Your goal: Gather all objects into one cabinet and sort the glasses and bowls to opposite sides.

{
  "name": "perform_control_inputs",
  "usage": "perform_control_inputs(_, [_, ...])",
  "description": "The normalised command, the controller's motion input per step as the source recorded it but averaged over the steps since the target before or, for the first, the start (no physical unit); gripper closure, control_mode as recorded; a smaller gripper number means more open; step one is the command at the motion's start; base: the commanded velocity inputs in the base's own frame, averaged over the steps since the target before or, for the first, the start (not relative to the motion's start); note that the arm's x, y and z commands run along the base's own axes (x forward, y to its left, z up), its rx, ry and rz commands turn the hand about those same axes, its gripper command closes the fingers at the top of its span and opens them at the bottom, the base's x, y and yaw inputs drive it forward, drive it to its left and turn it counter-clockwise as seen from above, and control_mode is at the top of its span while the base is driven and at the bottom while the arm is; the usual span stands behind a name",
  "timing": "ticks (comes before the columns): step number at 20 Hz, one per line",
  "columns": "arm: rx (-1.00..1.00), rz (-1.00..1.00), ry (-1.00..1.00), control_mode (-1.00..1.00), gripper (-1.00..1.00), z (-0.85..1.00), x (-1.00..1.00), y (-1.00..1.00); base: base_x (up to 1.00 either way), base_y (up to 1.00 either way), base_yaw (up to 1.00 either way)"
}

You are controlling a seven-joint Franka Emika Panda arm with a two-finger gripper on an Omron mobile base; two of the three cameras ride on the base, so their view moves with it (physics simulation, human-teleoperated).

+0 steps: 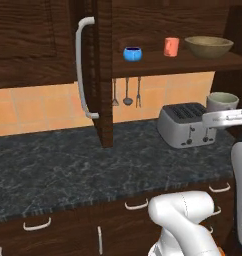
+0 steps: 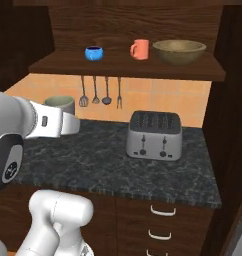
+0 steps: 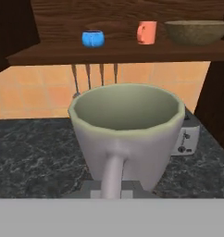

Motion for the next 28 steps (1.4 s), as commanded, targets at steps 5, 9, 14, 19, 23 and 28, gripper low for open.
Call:
perform_control_inputs(5, [0.0,0.0,0.0,1.0,1.0,0.0,0.0,0.0,0.66,0.0,0.09])
perform_control_inputs(9, [0.0,0.0,0.0,1.0,1.0,0.0,0.0,0.0,0.49,0.0,0.02])
perform_control_inputs(14, [0.0,0.01,0.0,-1.0,1.0,0.27,0.13,0.25,0.07,0.0,0.0])
perform_control_inputs(19, [0.06,0.15,0.0,-1.0,1.0,0.37,0.54,0.24,0.0,0.0,0.0])
perform_control_inputs(23, [0.07,0.22,0.0,-1.0,1.0,0.06,0.9,0.13,0.0,0.0,0.0])
perform_control_inputs(28, [0.02,0.2,0.0,-1.0,1.0,0.0,0.67,0.23,0.0,0.0,0.0])
